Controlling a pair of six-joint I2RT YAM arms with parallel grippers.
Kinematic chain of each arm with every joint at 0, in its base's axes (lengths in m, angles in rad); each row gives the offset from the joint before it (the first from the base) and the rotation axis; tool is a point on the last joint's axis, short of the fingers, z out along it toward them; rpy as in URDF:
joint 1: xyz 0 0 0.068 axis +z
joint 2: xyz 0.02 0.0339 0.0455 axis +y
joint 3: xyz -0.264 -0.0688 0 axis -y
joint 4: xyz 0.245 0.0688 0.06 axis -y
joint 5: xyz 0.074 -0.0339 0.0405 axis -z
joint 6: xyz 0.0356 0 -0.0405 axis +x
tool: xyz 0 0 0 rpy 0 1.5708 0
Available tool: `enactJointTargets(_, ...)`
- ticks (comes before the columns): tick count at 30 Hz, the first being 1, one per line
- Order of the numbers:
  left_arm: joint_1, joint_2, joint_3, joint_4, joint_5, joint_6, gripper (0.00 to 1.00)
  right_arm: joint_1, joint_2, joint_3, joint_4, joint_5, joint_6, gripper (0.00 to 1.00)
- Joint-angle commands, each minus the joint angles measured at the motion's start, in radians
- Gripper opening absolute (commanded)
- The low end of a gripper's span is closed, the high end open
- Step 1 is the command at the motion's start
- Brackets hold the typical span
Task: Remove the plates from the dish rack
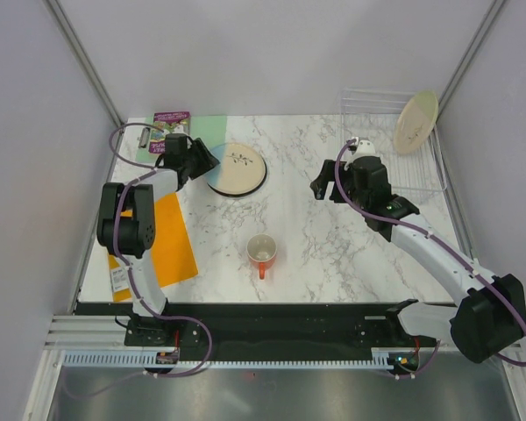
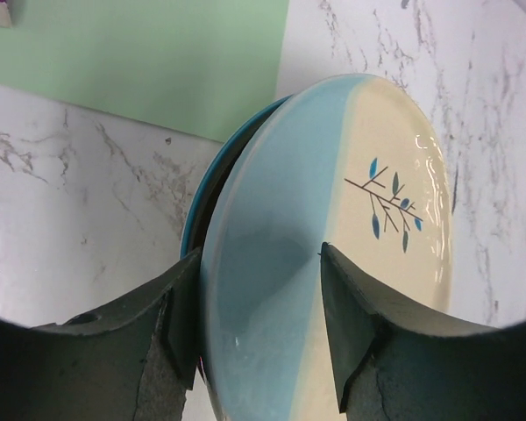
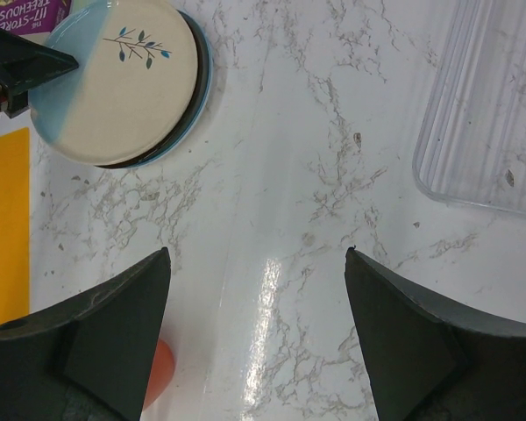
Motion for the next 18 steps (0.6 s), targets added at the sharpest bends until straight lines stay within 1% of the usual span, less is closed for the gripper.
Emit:
enactJointTargets(1,-0.022,-0.029,0.055,-0.116,-0.105,0.102,0.60,-0.006,-0.039,0.007,0.024,-0.004,-0.014,0.87)
enactJointTargets(3,-0.025,-0.027,0.050,-0.126,-0.105,0.105,0.59,-0.007,-0.045,0.009,0.020,-0.001,-0.016,0.87)
enactJointTargets(6,-0.040,-0.029,0.055,-0.142,-0.156,0.127,0.59,-0.007,-0.049,0.009,0.014,-0.004,-0.017,0.87)
enactJointTargets(9,-0.052,-0.017,0.081,-0.194,-0.188,0.153,0.59,-0.008,-0.052,0.007,0.013,-0.004,-0.016,0.87)
enactJointTargets(11,-0.063,-0.014,0.094,-0.232,-0.238,0.165,0.59,-0.007,-0.052,0.007,0.013,-0.003,-0.016,0.88)
enactJointTargets(18,-0.089,-0.020,0.093,-0.266,-0.317,0.203,0.59,-0.011,-0.054,0.005,0.011,-0.003,-0.016,0.88)
